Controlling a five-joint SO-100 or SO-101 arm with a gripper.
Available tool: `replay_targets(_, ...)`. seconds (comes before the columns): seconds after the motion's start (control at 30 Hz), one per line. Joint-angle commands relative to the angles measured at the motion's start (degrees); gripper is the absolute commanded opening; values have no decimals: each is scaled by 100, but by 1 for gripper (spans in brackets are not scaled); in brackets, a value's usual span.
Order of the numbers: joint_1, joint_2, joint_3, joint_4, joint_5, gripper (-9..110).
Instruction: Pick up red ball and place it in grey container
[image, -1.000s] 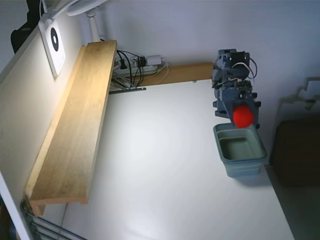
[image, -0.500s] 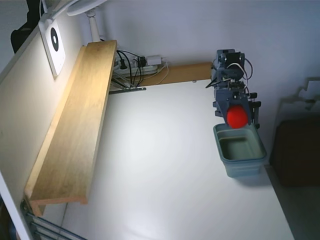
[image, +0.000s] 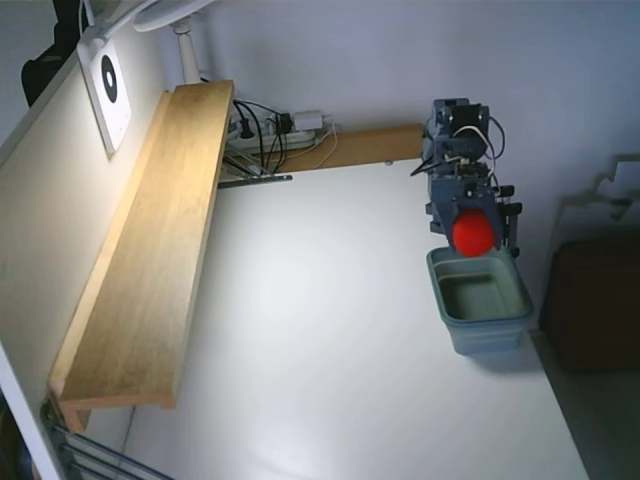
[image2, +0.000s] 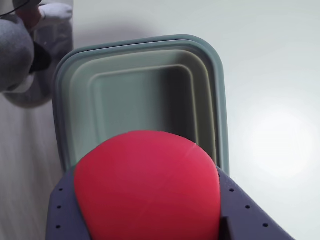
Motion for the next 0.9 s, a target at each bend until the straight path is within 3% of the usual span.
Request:
replay_targets(0.0,54,118,-268,76,18,23)
replay_targets(0.33,54,118,-268,76,18,23)
replay_targets(0.37,54,118,-268,76,18,38)
replay_targets(0.87,54,118,-268,76,18,38)
